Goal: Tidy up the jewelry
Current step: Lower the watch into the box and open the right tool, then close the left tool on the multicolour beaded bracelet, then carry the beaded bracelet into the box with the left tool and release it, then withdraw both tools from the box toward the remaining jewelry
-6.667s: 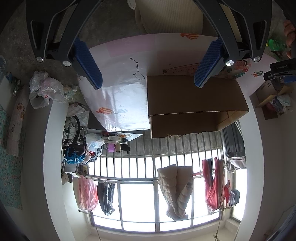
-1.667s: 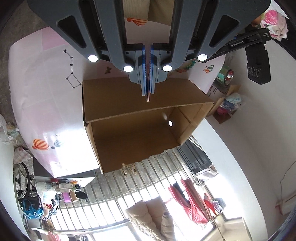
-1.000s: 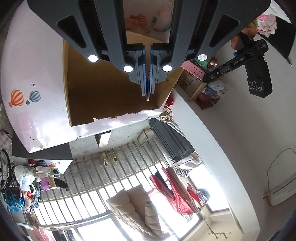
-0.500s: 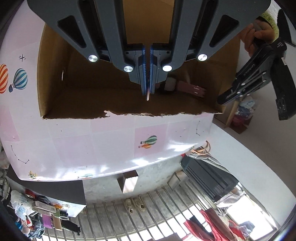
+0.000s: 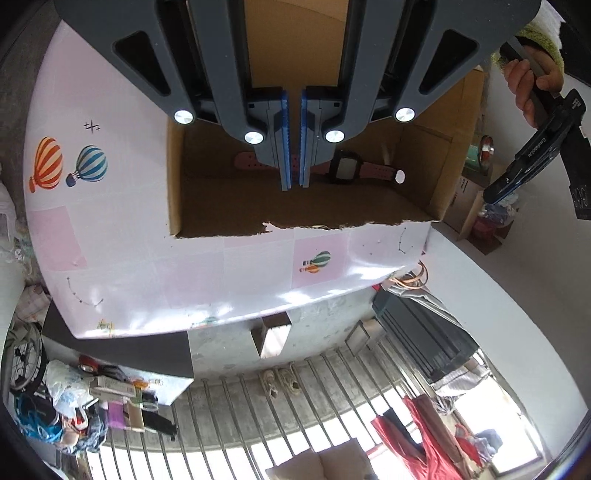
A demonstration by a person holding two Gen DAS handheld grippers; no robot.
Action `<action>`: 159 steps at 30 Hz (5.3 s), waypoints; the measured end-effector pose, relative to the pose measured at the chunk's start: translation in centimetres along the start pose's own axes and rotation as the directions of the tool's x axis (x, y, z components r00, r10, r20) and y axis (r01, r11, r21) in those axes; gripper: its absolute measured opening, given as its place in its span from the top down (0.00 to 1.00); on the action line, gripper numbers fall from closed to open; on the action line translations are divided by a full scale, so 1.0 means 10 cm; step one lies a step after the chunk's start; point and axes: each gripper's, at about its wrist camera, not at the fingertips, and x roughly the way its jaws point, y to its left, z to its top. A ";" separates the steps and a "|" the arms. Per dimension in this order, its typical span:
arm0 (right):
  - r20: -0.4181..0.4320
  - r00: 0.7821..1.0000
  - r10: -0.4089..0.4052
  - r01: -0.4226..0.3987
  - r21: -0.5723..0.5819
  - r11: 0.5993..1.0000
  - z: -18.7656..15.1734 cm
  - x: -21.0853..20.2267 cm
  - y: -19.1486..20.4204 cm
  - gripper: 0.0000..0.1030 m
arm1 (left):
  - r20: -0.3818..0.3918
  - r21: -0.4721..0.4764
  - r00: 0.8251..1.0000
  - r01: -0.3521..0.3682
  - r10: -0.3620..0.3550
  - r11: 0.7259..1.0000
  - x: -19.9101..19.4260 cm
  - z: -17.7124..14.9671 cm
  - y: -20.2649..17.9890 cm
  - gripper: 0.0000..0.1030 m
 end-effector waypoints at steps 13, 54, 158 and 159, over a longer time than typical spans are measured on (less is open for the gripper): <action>0.424 0.899 0.106 0.034 -0.310 0.950 -1.85 -1.26 0.78 0.53 | 0.150 0.059 0.988 -0.055 0.046 0.997 -1.31 -1.44 0.02 0.50; 0.059 0.990 0.129 -0.098 -0.374 0.922 -2.71 0.34 1.26 0.90 | -0.019 0.216 1.000 0.026 -0.022 0.976 -0.28 -2.60 -0.25 0.92; -0.297 0.926 0.233 -0.216 0.090 0.972 -0.69 0.67 0.60 0.90 | -0.206 0.229 0.979 0.041 0.007 0.973 0.52 -0.51 -0.53 0.91; -0.290 0.930 0.228 -0.213 0.080 0.974 -0.67 0.65 0.60 0.90 | -0.196 0.226 0.981 0.040 0.005 0.973 0.48 -0.50 -0.52 0.91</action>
